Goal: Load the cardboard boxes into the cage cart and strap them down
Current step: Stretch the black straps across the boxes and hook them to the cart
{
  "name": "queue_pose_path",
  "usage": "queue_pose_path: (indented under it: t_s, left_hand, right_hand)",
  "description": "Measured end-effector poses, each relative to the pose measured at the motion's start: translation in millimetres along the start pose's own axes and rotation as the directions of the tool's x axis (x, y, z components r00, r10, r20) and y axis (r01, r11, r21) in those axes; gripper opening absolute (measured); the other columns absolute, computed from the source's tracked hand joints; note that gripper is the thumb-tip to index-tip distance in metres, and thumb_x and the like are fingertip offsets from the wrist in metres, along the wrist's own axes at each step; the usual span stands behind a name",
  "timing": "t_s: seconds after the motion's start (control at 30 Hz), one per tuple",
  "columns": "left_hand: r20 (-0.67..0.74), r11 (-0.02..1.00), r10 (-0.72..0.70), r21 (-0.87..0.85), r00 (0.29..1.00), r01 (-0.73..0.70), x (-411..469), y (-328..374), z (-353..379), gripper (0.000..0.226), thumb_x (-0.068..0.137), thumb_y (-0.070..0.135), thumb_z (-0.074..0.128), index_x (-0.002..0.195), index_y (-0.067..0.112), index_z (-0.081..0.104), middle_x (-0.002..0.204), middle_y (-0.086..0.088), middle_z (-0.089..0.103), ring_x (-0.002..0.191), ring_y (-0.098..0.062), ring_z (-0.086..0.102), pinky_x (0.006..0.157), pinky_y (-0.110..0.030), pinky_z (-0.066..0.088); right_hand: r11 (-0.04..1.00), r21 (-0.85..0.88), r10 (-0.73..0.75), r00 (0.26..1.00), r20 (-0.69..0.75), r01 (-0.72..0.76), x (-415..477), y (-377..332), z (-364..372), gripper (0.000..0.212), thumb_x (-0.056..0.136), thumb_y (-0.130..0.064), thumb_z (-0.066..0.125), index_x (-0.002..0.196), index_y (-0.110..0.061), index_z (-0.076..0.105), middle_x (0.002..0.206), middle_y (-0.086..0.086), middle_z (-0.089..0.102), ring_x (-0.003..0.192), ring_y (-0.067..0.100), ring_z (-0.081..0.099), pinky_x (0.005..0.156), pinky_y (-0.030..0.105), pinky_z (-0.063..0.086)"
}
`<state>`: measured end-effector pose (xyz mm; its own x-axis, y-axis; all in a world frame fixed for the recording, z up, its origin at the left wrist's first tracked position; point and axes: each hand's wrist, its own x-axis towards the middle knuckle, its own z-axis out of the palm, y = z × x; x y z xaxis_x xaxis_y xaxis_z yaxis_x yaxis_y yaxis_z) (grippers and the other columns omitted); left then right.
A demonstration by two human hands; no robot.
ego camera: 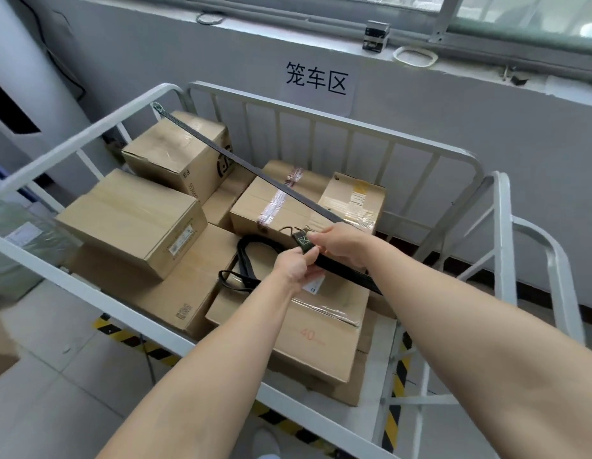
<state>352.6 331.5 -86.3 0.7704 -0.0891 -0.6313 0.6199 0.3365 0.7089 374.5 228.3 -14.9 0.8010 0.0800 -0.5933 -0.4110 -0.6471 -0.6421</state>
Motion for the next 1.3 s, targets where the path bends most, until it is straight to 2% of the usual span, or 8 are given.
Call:
queue_pose_path:
  t_s: [0.17, 0.3, 0.43, 0.57, 0.73, 0.93, 1.13, 1.3]
  left_hand:
    - [0.065, 0.992, 0.012, 0.122, 0.998, -0.02, 1.1, 23.0, -34.5, 0.012, 0.095, 0.003, 0.053, 0.089, 0.01, 0.059, 0.086, -0.01, 0.064, 0.056, -0.013, 0.066, 0.06, -0.026, 0.058]
    - [0.138, 0.986, -0.034, 0.165, 0.99, 0.011, 3.7, 41.1, -50.6, 0.01, 0.096, 0.008, 0.053, 0.092, 0.007, 0.061, 0.081, -0.009, 0.067, 0.063, -0.014, 0.068, 0.07, -0.029, 0.056]
    - [0.04, 0.973, 0.014, 0.23, 0.999, -0.023, 16.4, 73.5, -79.5, 0.018, 0.095, 0.011, 0.056, 0.111, 0.005, 0.063, 0.085, -0.006, 0.067, 0.072, -0.016, 0.066, 0.083, -0.032, 0.053]
    - [-0.044, 0.989, 0.139, -0.04, 0.989, -0.141, 23.7, 102.8, -111.3, 0.023, 0.092, 0.01, 0.059, 0.115, 0.007, 0.061, 0.09, -0.006, 0.066, 0.081, -0.018, 0.063, 0.086, -0.033, 0.05]
    - [-0.186, 0.907, 0.214, -0.328, 0.959, -0.265, 29.5, 137.0, -152.4, 0.012, 0.095, 0.01, 0.053, 0.088, 0.011, 0.063, 0.08, -0.003, 0.061, 0.077, -0.017, 0.058, 0.073, -0.028, 0.048]
    - [-0.291, 0.863, 0.203, -0.397, 0.935, -0.311, 51.0, 198.4, -214.5, 0.008, 0.092, 0.011, 0.06, 0.087, 0.005, 0.063, 0.081, -0.009, 0.064, 0.071, -0.021, 0.062, 0.055, -0.022, 0.05]
    - [-0.356, 0.869, 0.203, -0.365, 0.912, -0.335, 81.0, 265.1, -318.2, 0.006, 0.09, 0.009, 0.062, 0.086, 0.006, 0.066, 0.082, -0.007, 0.064, 0.071, -0.017, 0.06, 0.059, -0.021, 0.051]
    - [-0.444, 0.869, 0.18, -0.346, 0.878, -0.353, 98.0, 307.8, -412.6, 0.007, 0.089, 0.008, 0.063, 0.083, 0.007, 0.066, 0.075, -0.005, 0.067, 0.066, -0.015, 0.061, 0.061, -0.021, 0.051]
  right_hand:
    - [0.998, 0.056, 0.022, 0.999, -0.026, -0.02, 29.8, -42.7, 33.9, 0.034, 0.09, -0.034, 0.063, 0.102, -0.002, 0.068, 0.1, 0.012, 0.069, 0.085, 0.023, 0.058, 0.085, 0.04, 0.051]
    - [0.999, -0.036, -0.002, 0.998, -0.059, 0.0, 41.0, -65.3, 36.9, 0.03, 0.092, -0.026, 0.062, 0.103, 0.0, 0.07, 0.105, 0.014, 0.071, 0.089, 0.024, 0.063, 0.096, 0.041, 0.05]
    - [0.993, -0.107, -0.055, 0.992, -0.114, 0.042, 58.6, -83.7, 31.7, 0.032, 0.092, -0.03, 0.061, 0.103, -0.002, 0.072, 0.099, 0.011, 0.07, 0.083, 0.02, 0.058, 0.085, 0.033, 0.05]
    - [0.987, 0.007, -0.156, 0.981, -0.118, 0.158, 78.5, -121.5, 51.7, 0.023, 0.089, -0.028, 0.066, 0.096, -0.008, 0.072, 0.091, 0.005, 0.071, 0.079, 0.016, 0.06, 0.07, 0.026, 0.047]
    - [0.976, 0.033, -0.215, 0.975, -0.06, 0.217, 99.3, -172.1, 85.3, 0.024, 0.094, -0.025, 0.061, 0.074, -0.011, 0.065, 0.065, 0.003, 0.062, 0.057, 0.012, 0.056, 0.059, 0.018, 0.049]
    - [0.96, 0.026, -0.278, 0.959, -0.054, 0.28, 136.2, -253.9, 128.9, 0.025, 0.093, -0.023, 0.061, 0.09, -0.001, 0.072, 0.074, 0.008, 0.065, 0.063, 0.017, 0.058, 0.065, 0.028, 0.051]
    - [0.959, 0.069, -0.271, 0.962, -0.037, 0.273, 189.2, -346.5, 200.5, 0.021, 0.093, -0.021, 0.062, 0.092, -0.002, 0.071, 0.08, 0.01, 0.068, 0.062, 0.016, 0.061, 0.068, 0.027, 0.054]
    - [0.959, 0.112, -0.263, 0.964, 0.025, 0.259, 233.3, -416.1, 276.6, 0.025, 0.092, -0.018, 0.06, 0.069, -0.009, 0.061, 0.066, 0.009, 0.061, 0.058, 0.017, 0.055, 0.059, 0.024, 0.046]
